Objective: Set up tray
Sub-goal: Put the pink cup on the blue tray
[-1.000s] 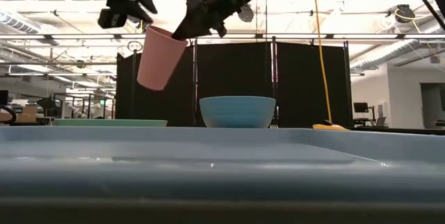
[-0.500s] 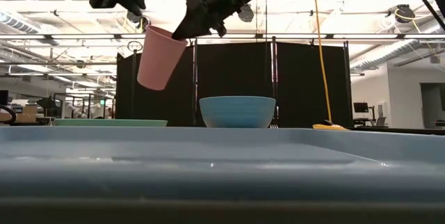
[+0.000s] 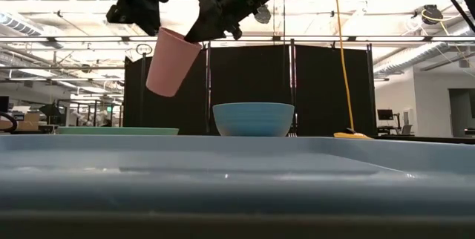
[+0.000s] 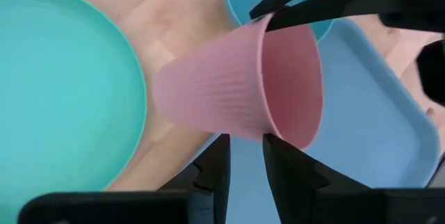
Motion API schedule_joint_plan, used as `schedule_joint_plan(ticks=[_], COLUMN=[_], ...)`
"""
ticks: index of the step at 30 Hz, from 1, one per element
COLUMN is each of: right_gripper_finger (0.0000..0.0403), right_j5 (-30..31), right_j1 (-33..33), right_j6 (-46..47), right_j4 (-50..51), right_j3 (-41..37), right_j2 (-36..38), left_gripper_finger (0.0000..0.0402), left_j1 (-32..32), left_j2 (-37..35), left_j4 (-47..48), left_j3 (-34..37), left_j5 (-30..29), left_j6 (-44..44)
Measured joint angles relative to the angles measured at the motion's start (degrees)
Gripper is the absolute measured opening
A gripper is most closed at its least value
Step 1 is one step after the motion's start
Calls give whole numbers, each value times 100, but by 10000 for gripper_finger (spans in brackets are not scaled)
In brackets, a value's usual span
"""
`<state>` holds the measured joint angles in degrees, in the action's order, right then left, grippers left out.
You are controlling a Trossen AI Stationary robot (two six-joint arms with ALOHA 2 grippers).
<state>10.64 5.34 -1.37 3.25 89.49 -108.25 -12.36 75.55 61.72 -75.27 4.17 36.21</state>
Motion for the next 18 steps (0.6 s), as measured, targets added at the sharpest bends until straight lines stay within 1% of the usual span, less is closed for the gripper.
schedule_joint_plan(ticks=[4,6,11,18], right_gripper_finger=[0,0,0,0], right_j5=[4,5,-5,-3], right_j1=[11,9,9,9], right_j6=[2,8,9,22], right_j4=[-6,-43,-42,-37], right_j3=[2,2,2,2], right_j2=[-11,-28,-33,-33], left_gripper_finger=[92,92,92,92], left_j1=[0,0,2,2], left_j2=[-55,-68,-60,-61], left_j4=[-76,-291,-259,-160], left_j3=[-84,-176,-386,-395], left_j5=[2,41,66,48], left_j6=[-6,13,28,51])
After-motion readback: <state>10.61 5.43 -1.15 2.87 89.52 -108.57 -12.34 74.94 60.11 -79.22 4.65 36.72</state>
